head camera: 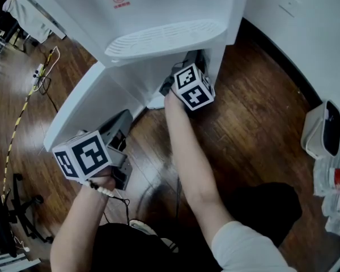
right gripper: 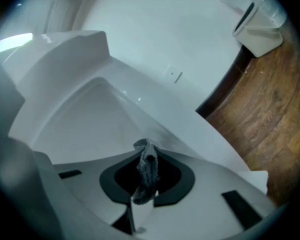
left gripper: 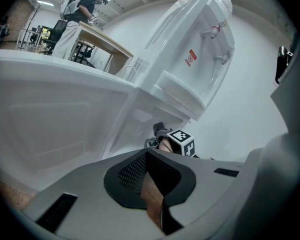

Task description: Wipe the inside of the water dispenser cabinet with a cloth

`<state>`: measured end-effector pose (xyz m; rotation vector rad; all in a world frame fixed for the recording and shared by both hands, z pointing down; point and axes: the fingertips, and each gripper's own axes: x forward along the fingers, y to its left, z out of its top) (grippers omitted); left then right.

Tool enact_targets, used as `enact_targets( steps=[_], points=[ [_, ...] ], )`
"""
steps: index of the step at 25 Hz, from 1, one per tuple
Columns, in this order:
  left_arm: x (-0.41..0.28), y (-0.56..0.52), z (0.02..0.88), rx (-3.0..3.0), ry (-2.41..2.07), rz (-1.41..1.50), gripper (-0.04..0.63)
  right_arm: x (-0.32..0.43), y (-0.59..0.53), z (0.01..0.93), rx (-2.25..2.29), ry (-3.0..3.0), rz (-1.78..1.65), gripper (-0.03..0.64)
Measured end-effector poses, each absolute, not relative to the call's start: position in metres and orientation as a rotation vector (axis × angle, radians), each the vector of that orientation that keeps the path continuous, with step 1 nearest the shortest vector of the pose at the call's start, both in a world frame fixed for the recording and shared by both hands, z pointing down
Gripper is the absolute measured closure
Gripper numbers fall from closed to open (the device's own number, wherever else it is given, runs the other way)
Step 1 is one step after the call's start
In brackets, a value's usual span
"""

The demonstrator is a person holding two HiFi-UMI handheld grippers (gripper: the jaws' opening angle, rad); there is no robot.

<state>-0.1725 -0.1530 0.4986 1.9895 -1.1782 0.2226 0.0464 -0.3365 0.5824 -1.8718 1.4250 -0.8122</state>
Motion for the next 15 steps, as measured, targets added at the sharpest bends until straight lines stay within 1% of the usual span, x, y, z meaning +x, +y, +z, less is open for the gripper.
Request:
enact_targets(
  steps=[9,12,15],
  points=[
    [-0.173,-0.151,0.498,1.984,-1.179,0.213,0.607,0.055,-0.318,0.511,-1.690,1.378,-0.728,0.572],
    [-0.170,-0.152,0.496,1.996,-1.181,0.235,0.607,0.057,-0.313,0.507,-1.669,1.359,-0.729,0.572],
    [-0.169,-0.153,0.498,1.989,-1.180,0.230,0.607,0.057,-0.309,0.523,-1.689,1.326,-0.764,0.572]
  ],
)
